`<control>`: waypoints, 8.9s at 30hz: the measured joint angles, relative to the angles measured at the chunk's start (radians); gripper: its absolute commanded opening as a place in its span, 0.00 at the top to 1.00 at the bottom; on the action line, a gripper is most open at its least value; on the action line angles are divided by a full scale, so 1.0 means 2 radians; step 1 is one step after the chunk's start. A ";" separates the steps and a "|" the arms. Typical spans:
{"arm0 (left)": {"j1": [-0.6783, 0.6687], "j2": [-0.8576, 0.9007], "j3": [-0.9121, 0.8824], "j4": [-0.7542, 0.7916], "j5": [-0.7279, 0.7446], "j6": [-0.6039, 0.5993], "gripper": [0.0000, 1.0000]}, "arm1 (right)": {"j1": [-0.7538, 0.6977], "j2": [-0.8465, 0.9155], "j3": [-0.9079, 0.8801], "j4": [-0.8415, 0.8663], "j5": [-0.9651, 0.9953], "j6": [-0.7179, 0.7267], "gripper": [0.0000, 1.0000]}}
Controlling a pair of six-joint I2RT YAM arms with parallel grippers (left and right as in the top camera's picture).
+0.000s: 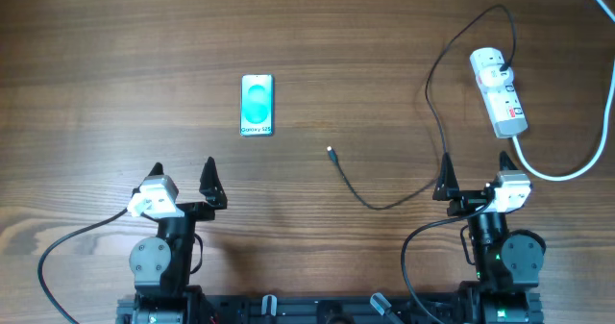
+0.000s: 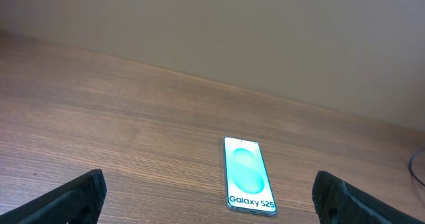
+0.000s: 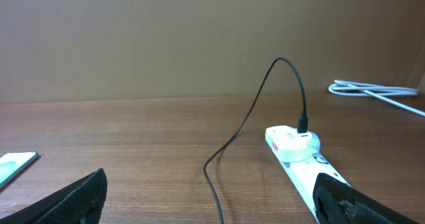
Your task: Plug charger to phone and switch on socket
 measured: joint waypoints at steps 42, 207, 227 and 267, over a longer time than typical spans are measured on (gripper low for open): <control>-0.049 1.023 1.010 -0.699 0.154 0.061 0.66 | 0.000 0.001 0.000 0.001 0.000 0.000 0.00; 0.006 1.012 0.663 -0.409 -0.013 0.222 0.30 | 0.000 0.001 0.000 0.001 0.000 0.000 0.00; 0.013 1.018 0.669 -0.471 0.001 0.069 0.00 | 0.000 0.001 0.000 0.001 0.000 0.000 0.00; -0.010 0.991 0.617 -0.435 0.011 0.026 0.05 | 0.000 0.001 0.000 0.001 0.000 0.000 0.00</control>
